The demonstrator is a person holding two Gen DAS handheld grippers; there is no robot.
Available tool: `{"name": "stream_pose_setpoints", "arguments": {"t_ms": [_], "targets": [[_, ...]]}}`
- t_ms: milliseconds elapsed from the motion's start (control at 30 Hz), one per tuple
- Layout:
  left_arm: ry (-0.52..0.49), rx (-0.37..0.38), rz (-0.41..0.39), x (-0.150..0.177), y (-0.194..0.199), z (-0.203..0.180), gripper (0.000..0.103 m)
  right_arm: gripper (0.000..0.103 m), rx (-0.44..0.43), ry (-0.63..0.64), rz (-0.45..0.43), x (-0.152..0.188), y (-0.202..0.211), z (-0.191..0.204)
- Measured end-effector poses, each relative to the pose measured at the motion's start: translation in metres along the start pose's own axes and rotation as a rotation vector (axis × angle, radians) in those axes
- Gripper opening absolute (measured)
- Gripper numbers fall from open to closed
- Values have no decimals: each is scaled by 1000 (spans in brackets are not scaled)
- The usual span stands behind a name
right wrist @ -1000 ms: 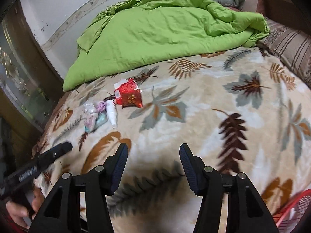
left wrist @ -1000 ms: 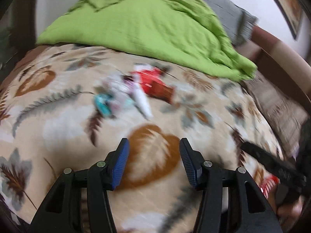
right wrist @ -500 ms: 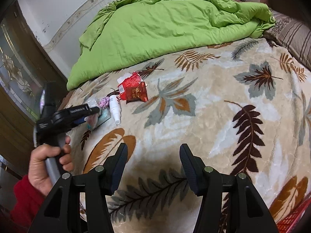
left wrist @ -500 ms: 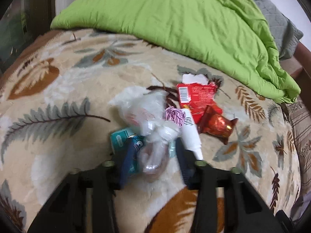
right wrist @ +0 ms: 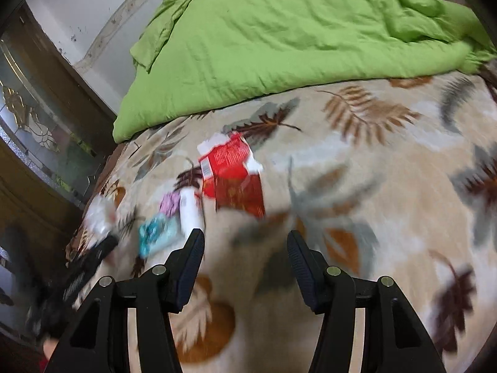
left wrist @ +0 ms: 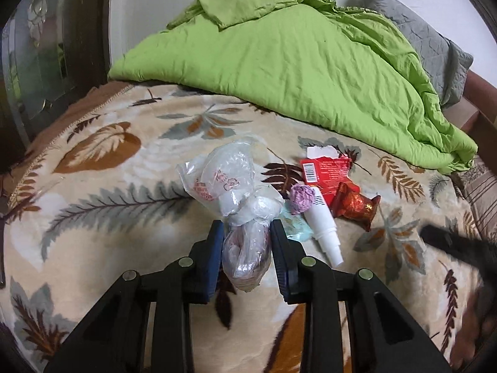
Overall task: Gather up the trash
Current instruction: 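Grasp the white plastic bag bundle with the left tool while the right grasps the brown snack packet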
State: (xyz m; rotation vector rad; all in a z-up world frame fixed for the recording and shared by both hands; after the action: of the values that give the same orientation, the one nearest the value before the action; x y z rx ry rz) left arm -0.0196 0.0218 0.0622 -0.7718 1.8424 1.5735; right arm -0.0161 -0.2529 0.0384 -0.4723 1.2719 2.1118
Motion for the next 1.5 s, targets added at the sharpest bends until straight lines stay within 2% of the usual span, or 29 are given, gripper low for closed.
{"name": "stream_pose_setpoints", "arguments": {"t_ms": [200, 267, 367, 567, 767, 833, 867, 1000, 1133, 1300, 1500], "targets": [[23, -4, 26, 0, -10, 16, 29, 58, -4, -42, -4, -41, -50, -6], [23, -7, 24, -1, -11, 18, 29, 49, -28, -76, 19, -48, -65, -11], [26, -3, 22, -2, -11, 20, 29, 43, -77, -113, 70, -44, -79, -13], [19, 10, 16, -3, -9, 18, 29, 43, -156, -34, 127, -11, -63, 7], [9, 20, 21, -2, -11, 13, 29, 43, -62, 120, 116, -3, -61, 28], [5, 18, 17, -2, -10, 14, 29, 51, -60, 135, 97, -7, -62, 28], [7, 17, 16, -2, -10, 15, 29, 53, -54, 139, 90, -10, -63, 27], [23, 18, 24, -2, -13, 19, 29, 53, -55, 87, 101, -19, -77, 13], [19, 25, 26, -2, -13, 18, 29, 53, -154, -8, 158, -9, -83, 2], [25, 33, 23, -3, -11, 19, 29, 55, -260, -19, 228, 16, -77, 15], [24, 30, 22, -2, -10, 20, 29, 55, -165, 33, 188, 16, -73, 29]]}}
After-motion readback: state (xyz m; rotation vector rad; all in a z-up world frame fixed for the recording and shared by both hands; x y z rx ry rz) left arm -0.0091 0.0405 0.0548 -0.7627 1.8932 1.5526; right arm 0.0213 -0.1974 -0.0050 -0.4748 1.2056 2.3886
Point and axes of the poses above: each gripper's, at about its wrist camera, not at the fingertips, and y roughly against the way its jaws point, z to its left, x to its underside, the point moved 1 cm from there along -y, roughly the way its jaws point, and after that the axes turned 3 degrees about -z, right-handed, at the moved point
